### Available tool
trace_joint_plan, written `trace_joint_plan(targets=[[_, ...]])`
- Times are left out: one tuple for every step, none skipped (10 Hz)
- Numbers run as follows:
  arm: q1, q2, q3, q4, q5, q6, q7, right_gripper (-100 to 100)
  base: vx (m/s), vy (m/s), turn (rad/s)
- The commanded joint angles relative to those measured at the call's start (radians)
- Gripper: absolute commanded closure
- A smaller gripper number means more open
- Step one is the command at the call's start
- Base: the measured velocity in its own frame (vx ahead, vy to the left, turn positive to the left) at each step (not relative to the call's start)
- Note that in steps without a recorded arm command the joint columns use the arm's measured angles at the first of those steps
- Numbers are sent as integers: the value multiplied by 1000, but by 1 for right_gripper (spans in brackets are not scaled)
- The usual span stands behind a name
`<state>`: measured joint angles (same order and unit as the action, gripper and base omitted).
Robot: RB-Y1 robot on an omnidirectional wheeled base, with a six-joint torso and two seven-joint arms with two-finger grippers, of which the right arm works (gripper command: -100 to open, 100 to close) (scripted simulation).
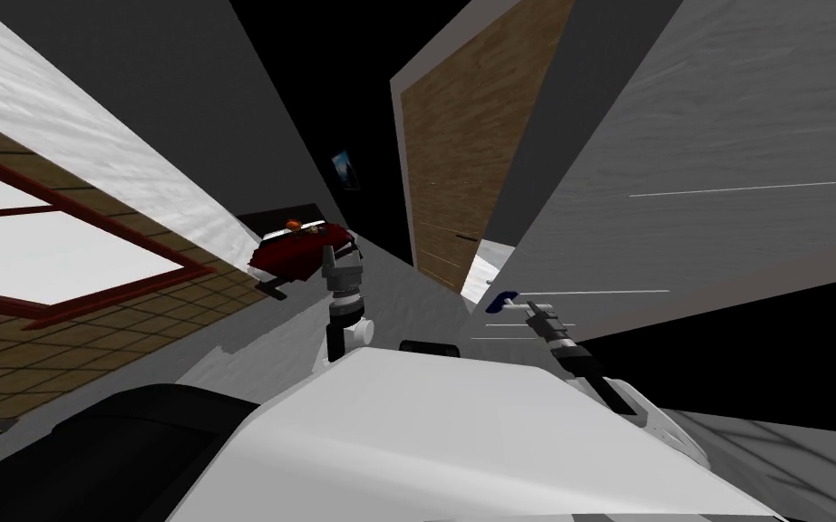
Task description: Pull the door open
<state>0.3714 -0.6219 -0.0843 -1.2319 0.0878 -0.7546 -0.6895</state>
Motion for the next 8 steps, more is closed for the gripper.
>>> trace_joint_plan(targets=[[7,-5,12,9,5,-31,-8,100,-217,-104,154],[11,-10,14,15,6,-46,-13,100,-221,-79,125],[14,-15,15,20,7,-59,-18,100,-218,-59,152],[18,-21,17,27,9,-76,-23,100,-185,-89,132],[21,-25,18,31,10,-86,-27,100,-208,-106,140],[17,-27,11,33,7,-74,-23,100,-100,-51,30],[20,-32,14,44,10,-93,-29,100,-121,-56,122],[21,-35,15,49,11,-103,-32,100,-226,-70,188]])
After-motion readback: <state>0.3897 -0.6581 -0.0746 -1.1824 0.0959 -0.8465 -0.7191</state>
